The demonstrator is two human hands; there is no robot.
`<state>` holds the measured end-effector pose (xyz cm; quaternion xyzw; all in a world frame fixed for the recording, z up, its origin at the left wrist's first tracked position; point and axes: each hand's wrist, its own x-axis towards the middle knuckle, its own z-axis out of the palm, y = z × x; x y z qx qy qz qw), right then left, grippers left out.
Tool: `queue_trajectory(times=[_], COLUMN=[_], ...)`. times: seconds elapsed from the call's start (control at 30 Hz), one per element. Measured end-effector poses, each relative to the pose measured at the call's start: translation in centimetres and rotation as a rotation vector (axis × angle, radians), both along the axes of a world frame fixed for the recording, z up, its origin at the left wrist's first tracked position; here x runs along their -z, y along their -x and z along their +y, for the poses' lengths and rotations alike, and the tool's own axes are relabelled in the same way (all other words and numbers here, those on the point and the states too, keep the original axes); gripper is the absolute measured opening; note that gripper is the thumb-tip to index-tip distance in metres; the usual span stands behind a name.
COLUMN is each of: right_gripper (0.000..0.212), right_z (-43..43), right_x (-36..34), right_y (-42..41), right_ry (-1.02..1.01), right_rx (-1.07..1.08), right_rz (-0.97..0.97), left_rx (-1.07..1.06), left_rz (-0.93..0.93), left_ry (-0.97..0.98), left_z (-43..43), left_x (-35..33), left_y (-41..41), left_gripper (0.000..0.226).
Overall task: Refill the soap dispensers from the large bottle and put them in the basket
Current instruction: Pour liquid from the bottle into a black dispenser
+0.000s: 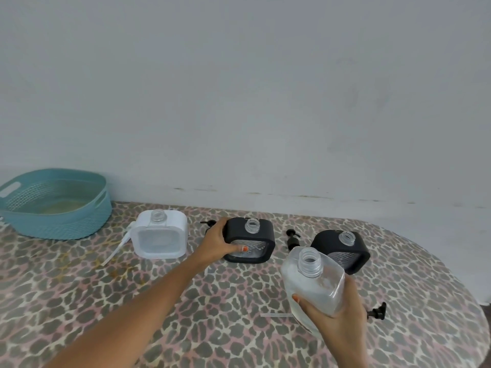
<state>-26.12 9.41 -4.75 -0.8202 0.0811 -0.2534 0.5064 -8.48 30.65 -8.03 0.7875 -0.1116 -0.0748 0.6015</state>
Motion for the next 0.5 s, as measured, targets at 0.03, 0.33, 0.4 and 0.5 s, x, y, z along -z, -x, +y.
queue_trajectory(times=[0.03,0.33,0.4,0.5], right_gripper=[0.062,0.067,0.068,0.067], right_z=[0.1,0.3,0.5,1.0], right_x=[-0.2,-3.1,-3.9,-5.2], right_y=[0.0,-0.3,-0.3,-0.5], right_ry=[0.006,0.139,0.178,0.261], right_rx=[-0.001,-0.040,-0.044,-0.046], right_rz=[-0.006,-0.103,-0.124,-0.129], left_rx=[0.006,0.098,0.120,0.143], left_rz=[-0.001,-0.032,-0.051,-0.078], left_ry=[0.001,0.052,0.040,0.018], left_z=[0.2,4.9,6.3,8.2], left_x=[-0.4,-5.9,-7.0,-8.0], left_y=[0.3,4.2,5.3,7.0], left_gripper=[0.059,0.055,0.053,0.053])
